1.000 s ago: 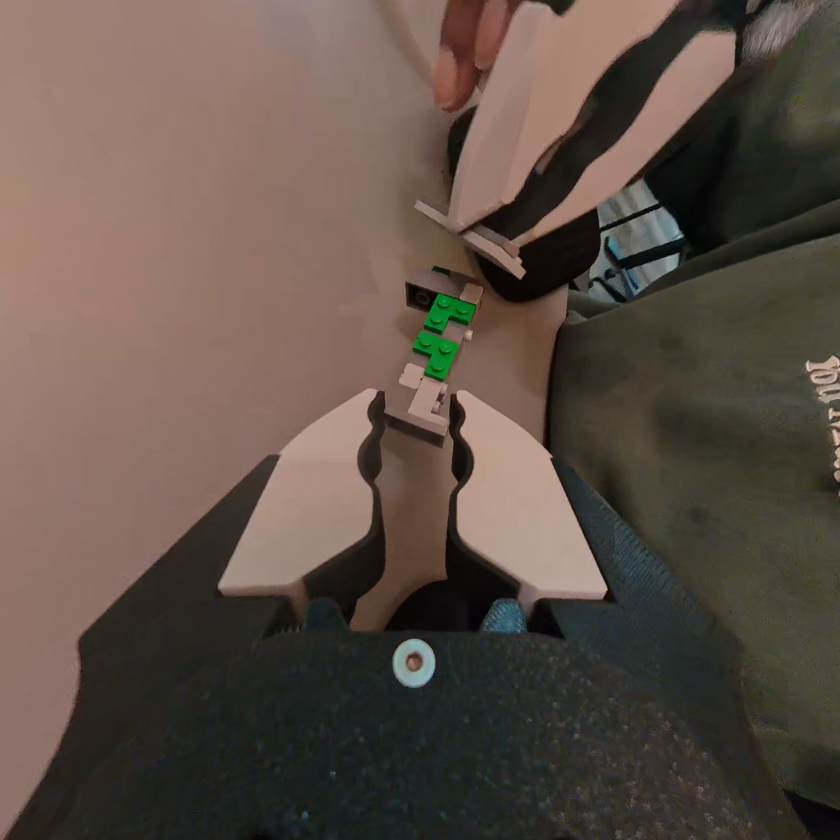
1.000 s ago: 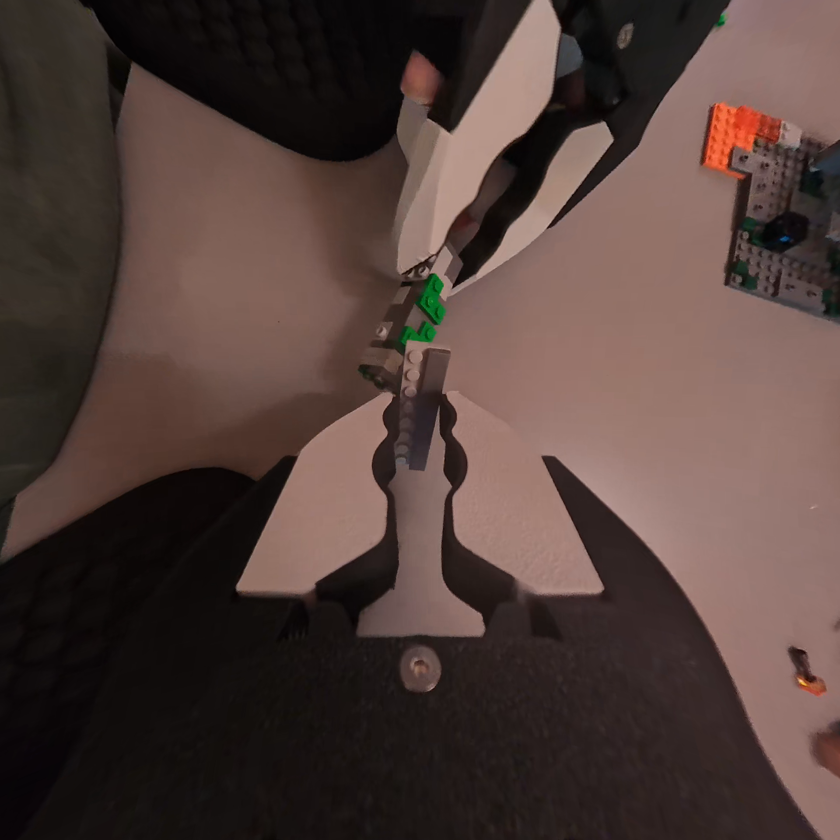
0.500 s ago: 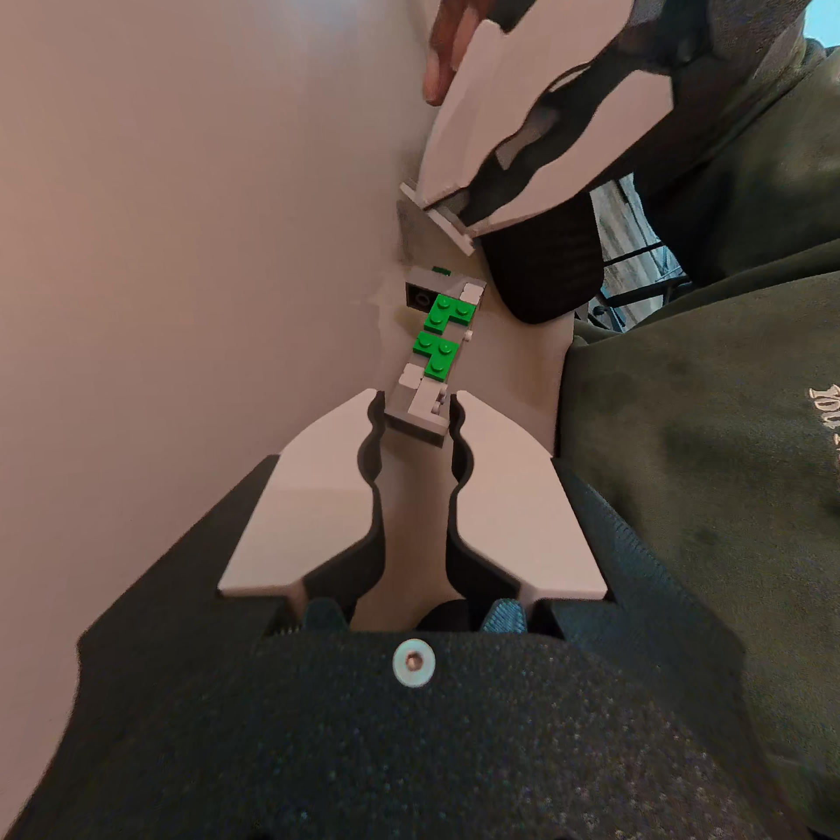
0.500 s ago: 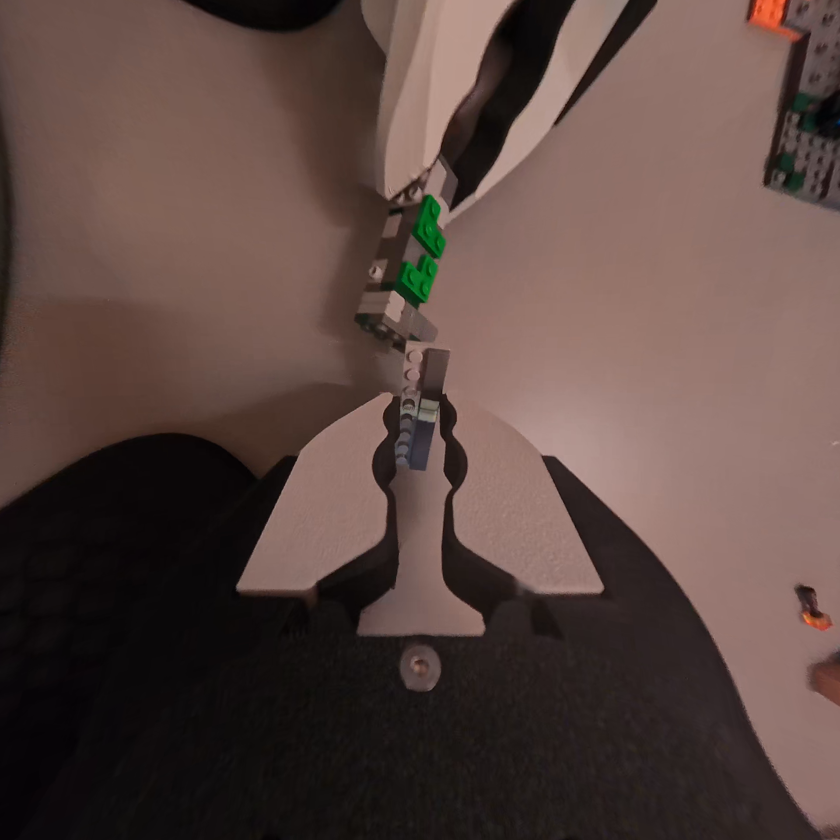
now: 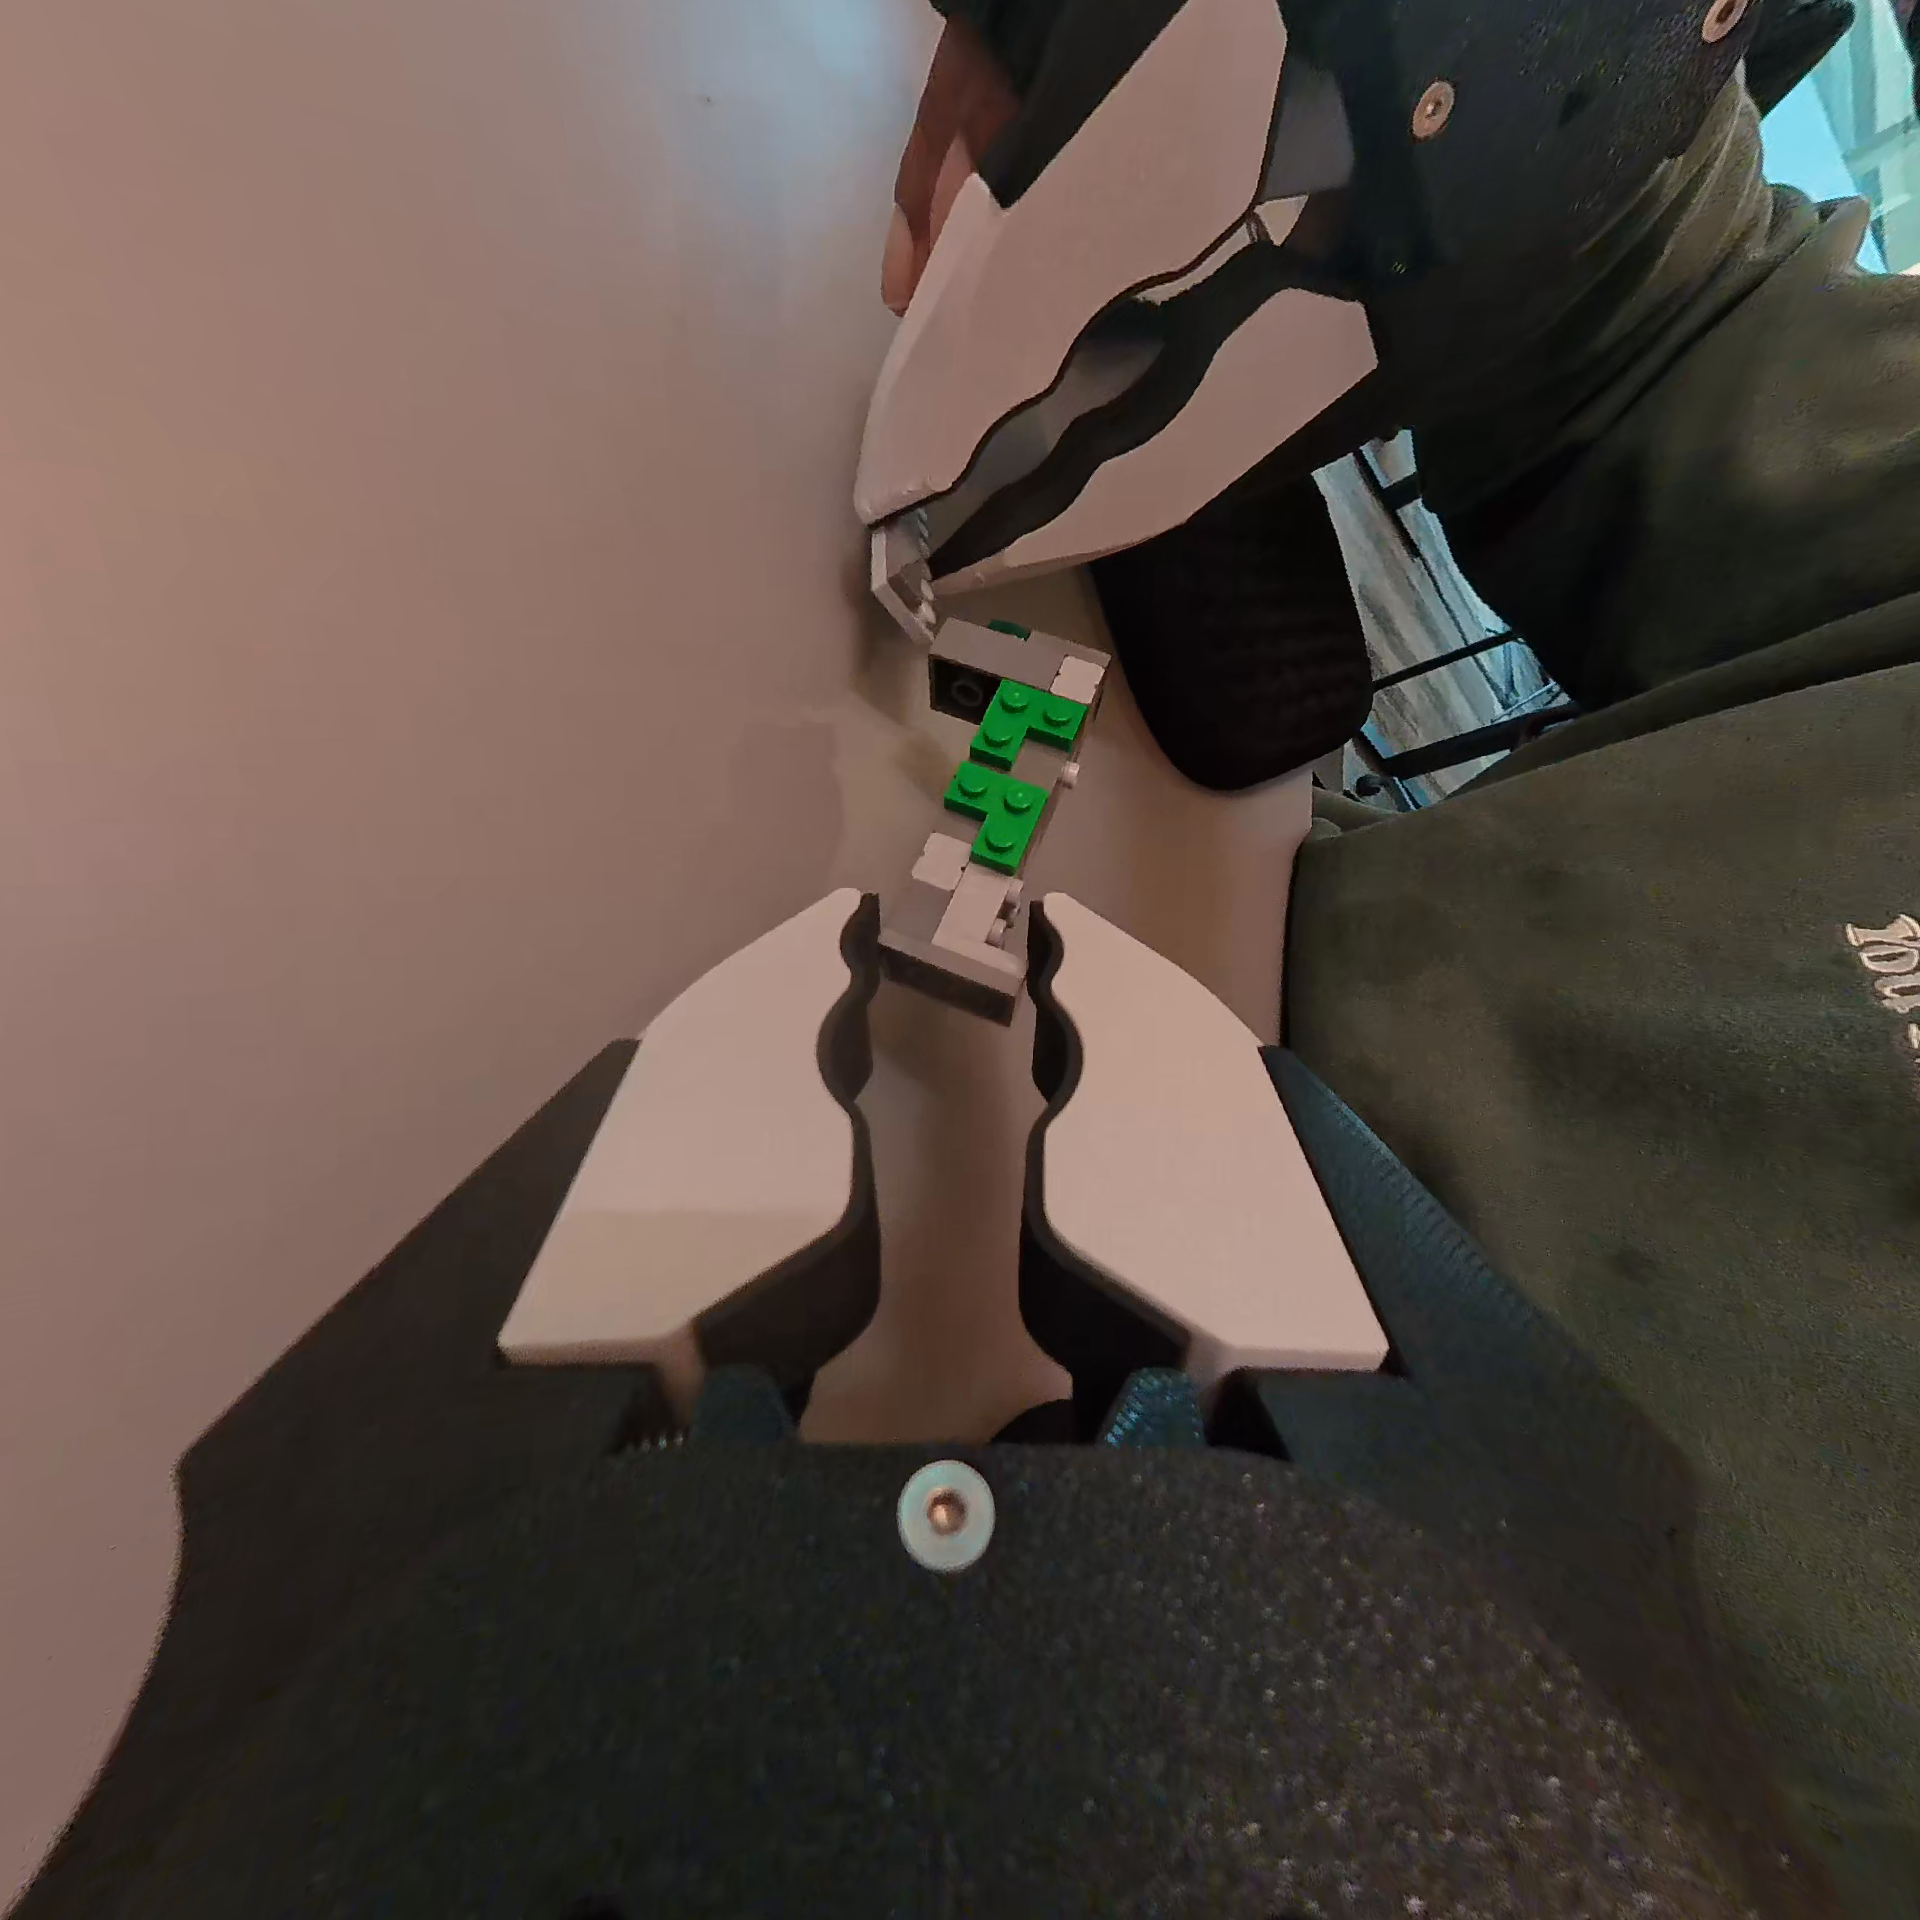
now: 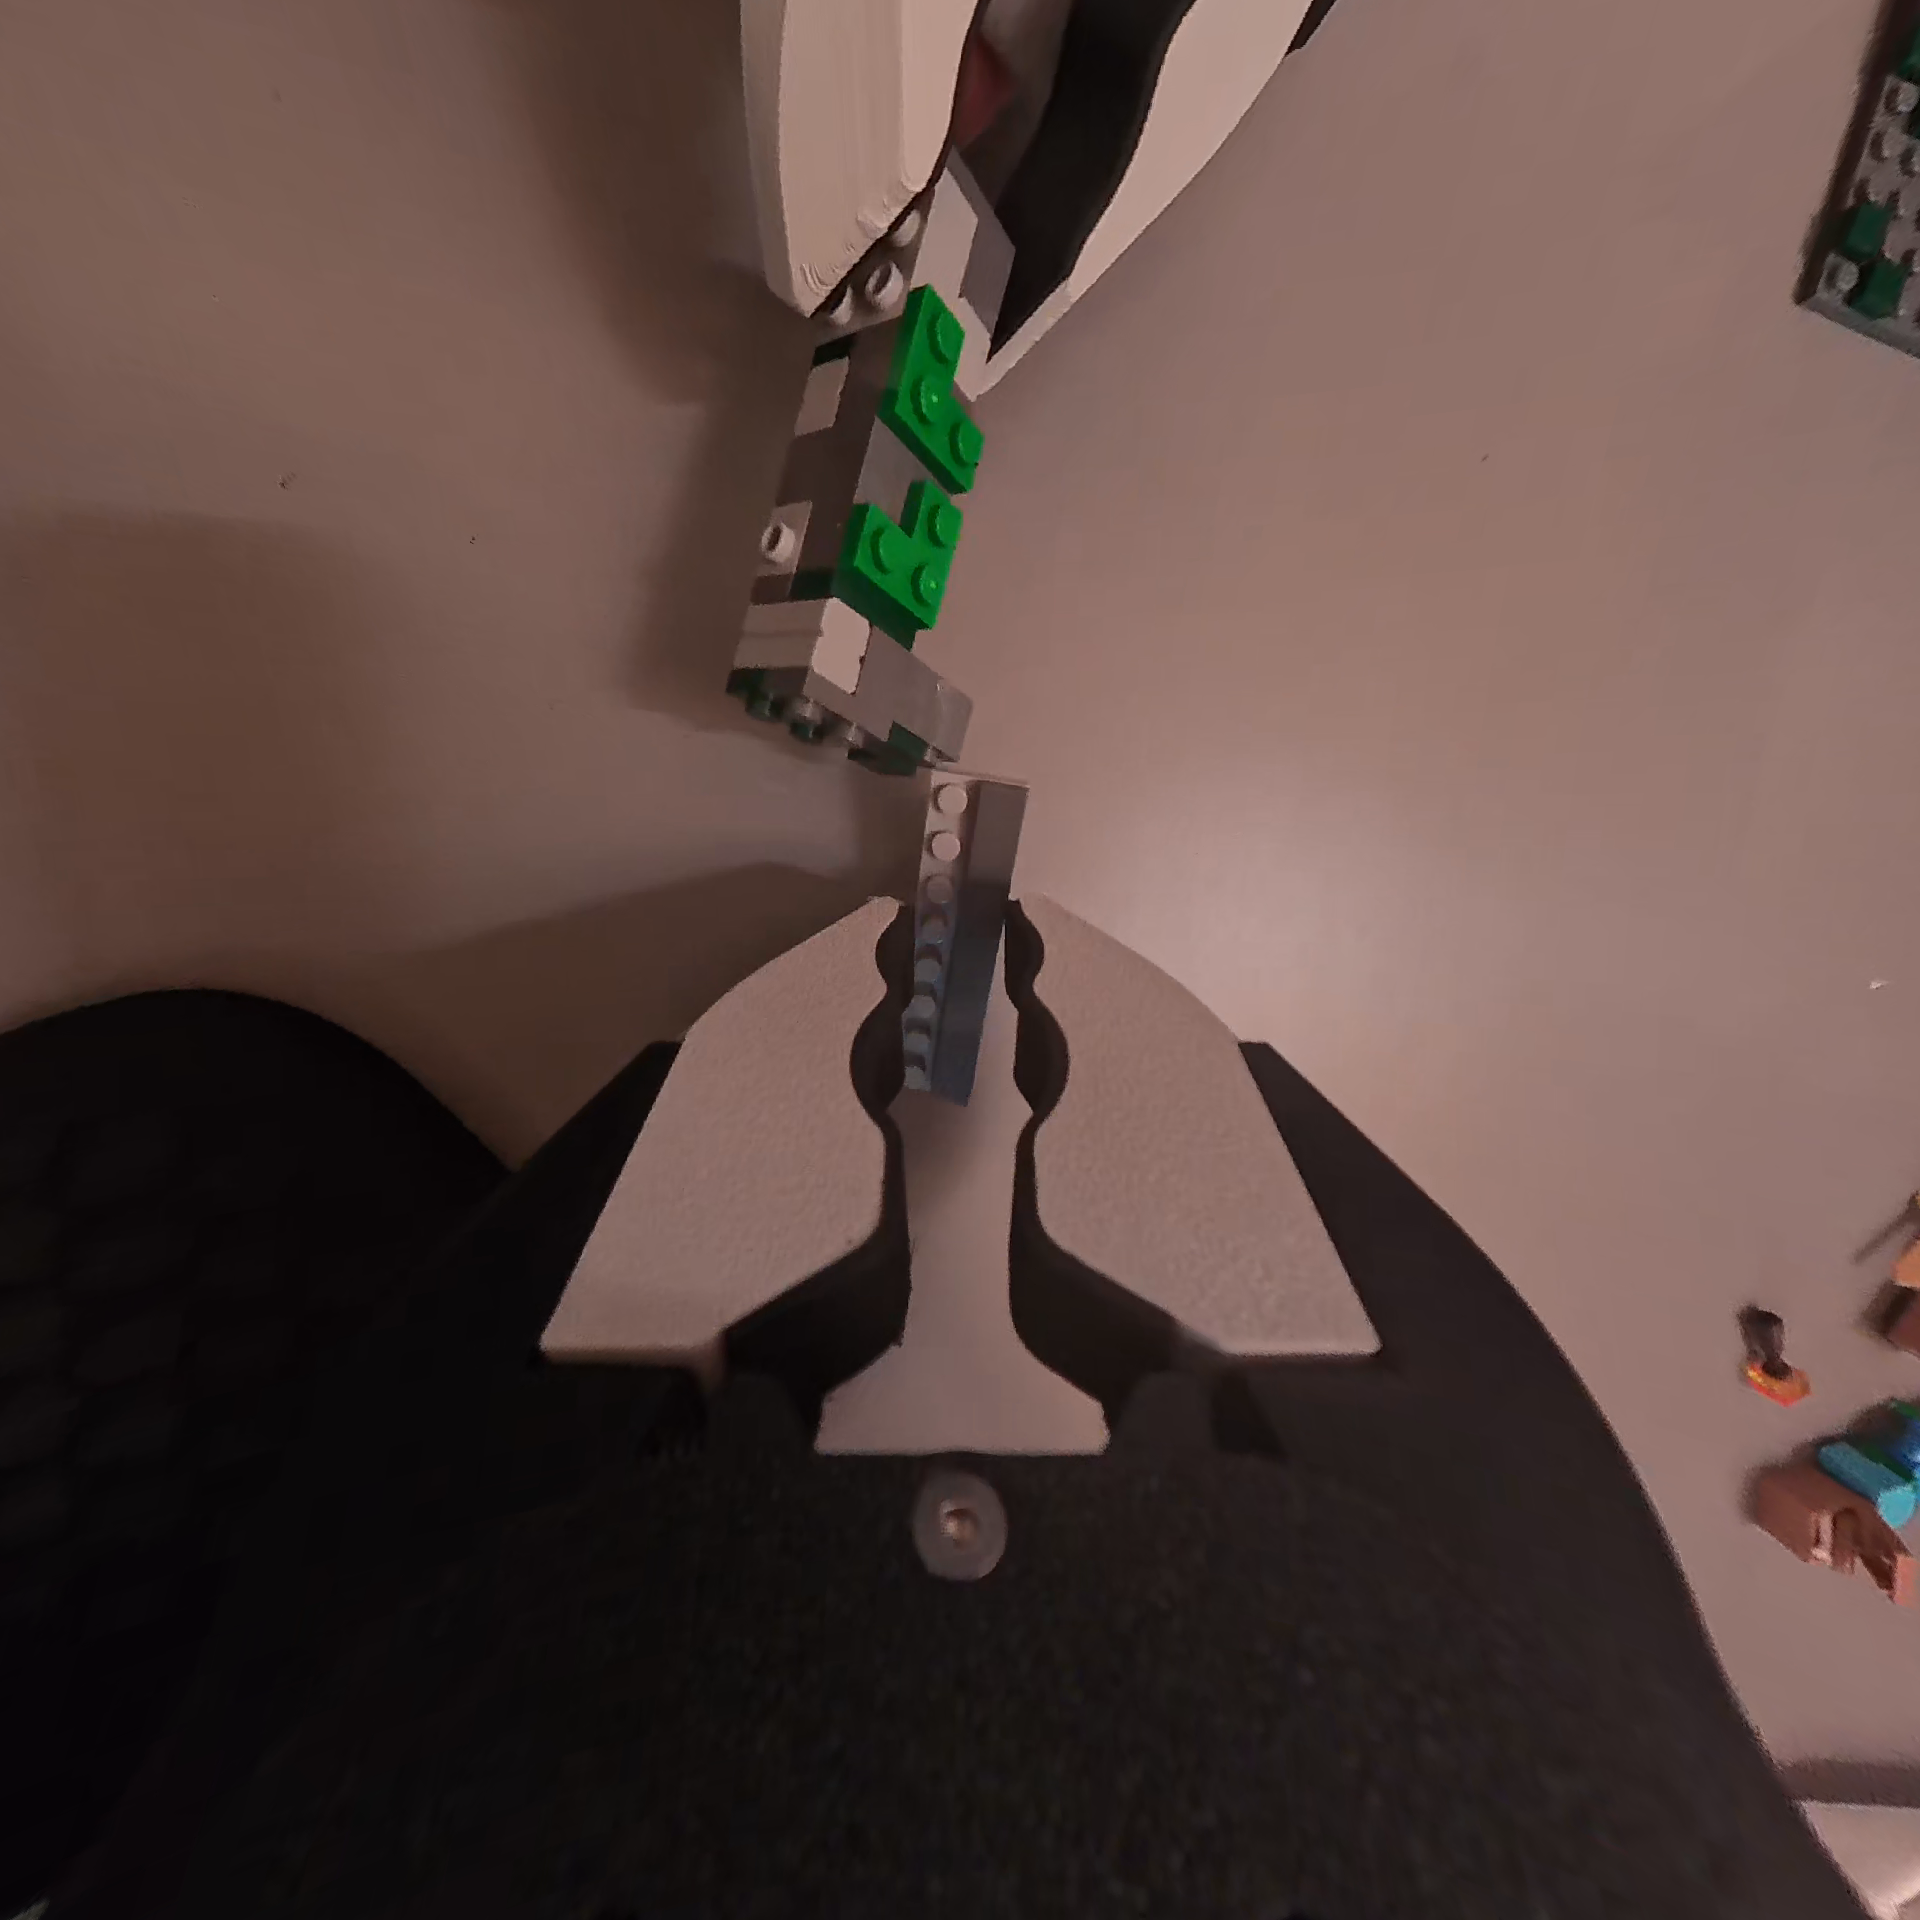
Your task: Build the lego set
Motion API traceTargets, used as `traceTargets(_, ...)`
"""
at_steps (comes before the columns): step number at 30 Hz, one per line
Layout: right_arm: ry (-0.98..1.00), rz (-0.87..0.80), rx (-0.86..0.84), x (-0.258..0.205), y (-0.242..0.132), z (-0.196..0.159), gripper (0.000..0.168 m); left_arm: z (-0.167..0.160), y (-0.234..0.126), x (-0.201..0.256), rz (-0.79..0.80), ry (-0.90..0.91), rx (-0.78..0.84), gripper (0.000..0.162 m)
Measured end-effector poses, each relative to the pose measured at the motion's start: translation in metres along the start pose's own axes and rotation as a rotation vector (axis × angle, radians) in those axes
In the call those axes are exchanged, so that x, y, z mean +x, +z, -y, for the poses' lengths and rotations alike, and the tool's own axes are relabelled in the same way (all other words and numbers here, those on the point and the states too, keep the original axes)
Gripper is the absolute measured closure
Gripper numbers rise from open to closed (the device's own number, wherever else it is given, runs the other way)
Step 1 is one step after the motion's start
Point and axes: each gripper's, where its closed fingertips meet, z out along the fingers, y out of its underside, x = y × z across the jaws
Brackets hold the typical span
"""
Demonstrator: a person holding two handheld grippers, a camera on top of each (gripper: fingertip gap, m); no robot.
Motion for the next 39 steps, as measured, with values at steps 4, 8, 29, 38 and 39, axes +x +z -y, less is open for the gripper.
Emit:
traceTargets(4, 0.0, 0.001, 0.0, 0.0, 0.002, 0.001, 0.152, 0.0, -0.001, 0.0, -0.005, -0.001, 0.019, 0.135)
traceTargets(8, 0.004, 0.001, 0.012, 0.0, 0.004, 0.003, 0.152, -0.001, -0.002, -0.001, -0.009, -0.005, 0.029, 0.135)
traceTargets(29, -0.277, -0.316, 0.497, -0.009, -0.036, 0.076, 0.144, 0.018, -0.016, 0.031, -0.189, -0.035, 0.177, 0.135)
traceTargets(38, -0.146, -0.15, 0.527, -0.013, -0.042, 0.075, 0.145, 0.017, -0.024, 0.039, -0.071, 0.243, 0.209, 0.121)
traceTargets(39, -0.113, -0.127, 0.528, -0.012, -0.042, 0.073, 0.145, 0.017, -0.025, 0.039, -0.02, 0.309, 0.214, 0.12)
